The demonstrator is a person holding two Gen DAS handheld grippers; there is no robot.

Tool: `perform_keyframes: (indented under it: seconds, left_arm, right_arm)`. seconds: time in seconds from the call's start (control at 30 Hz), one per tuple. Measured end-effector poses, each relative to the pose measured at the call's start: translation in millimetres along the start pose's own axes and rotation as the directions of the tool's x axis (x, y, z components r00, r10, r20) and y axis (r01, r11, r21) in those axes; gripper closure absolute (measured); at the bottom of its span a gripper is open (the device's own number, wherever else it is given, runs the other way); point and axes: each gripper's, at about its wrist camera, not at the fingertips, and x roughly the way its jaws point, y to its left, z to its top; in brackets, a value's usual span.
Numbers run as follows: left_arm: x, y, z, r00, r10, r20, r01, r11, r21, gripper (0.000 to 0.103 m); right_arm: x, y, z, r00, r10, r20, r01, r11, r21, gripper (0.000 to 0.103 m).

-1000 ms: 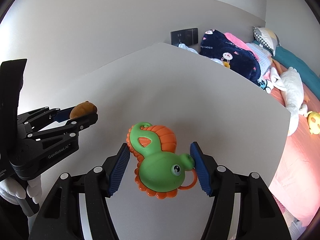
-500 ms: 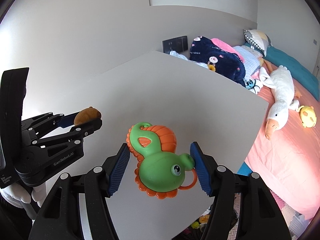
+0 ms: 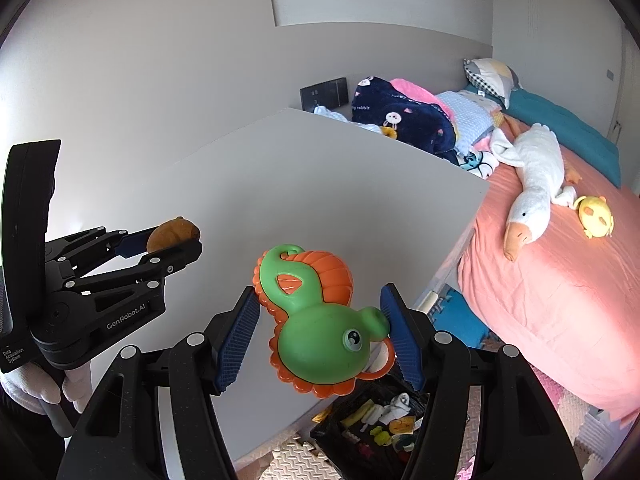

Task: Collect trash
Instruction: 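Carry the brown plush and green seahorse toy down over the black bin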

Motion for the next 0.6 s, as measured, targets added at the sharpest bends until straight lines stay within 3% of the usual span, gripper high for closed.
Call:
perform_keyframes:
  seconds: [0.6]
  left_arm:
    - [-17, -62, -12, 0.998, -0.066, 0.004, 0.065, 0.996, 0.06, 0.067]
  right_arm:
    - [-51, -44, -44, 0.998, -0.06, 0.035, 0.058, 0.996, 0.073, 0.039]
